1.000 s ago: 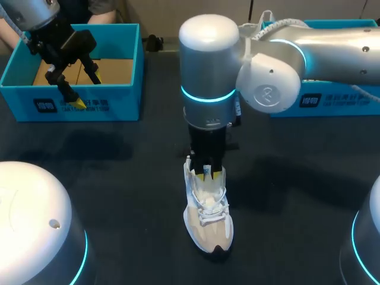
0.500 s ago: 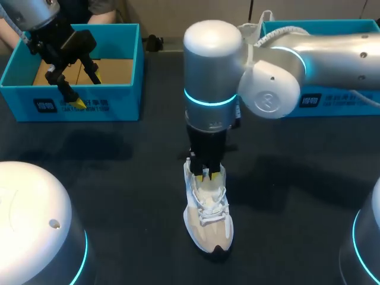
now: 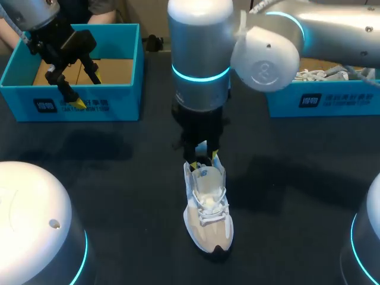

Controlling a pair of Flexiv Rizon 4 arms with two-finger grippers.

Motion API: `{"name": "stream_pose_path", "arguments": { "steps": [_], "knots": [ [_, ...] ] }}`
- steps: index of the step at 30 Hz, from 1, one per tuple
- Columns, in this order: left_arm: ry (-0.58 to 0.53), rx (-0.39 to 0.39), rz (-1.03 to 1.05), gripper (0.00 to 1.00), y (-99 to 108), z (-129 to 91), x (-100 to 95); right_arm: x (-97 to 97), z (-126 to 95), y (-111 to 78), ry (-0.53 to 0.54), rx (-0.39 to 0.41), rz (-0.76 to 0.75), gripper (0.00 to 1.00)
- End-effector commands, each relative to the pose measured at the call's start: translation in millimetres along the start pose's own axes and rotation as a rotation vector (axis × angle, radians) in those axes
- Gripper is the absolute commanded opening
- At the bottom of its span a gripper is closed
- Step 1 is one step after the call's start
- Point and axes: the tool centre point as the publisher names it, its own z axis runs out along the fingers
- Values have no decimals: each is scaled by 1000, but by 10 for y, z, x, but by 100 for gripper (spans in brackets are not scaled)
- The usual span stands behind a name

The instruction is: Take the shoe out of the shoebox, open the shoe tongue, remove and reinsert the insole, then place the shoe into the shoebox

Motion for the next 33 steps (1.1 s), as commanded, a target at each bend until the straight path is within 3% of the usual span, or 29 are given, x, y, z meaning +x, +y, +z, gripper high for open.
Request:
{"name": "stream_pose_path", "arguments": {
  "steps": [1,6,10,19,21,23,33],
  "knots": [
    [-1,-3,0,100,-1,3,7,-120,-45,-55,15,-51,-324,100],
    [-1,-3,0,100,-1,3,7,-282,2,-80,6,-58,-548,100],
    [-1,-3,0,100,-1,3,7,-446,-117,-149,116,-172,-728,100],
    [-1,-3,0,100,-1,3,7,-446,-117,-149,116,-172,-728,100],
    [-1,-3,0,100,-1,3,7,-487,-71,-83,122,-132,-756,100],
    [-1,-3,0,100,-1,3,7,-507,-47,-14,64,-91,-772,100],
    [-1,-3,0,100,-1,3,7,-551,31,293,24,-107,-821,100]
  ]
}}
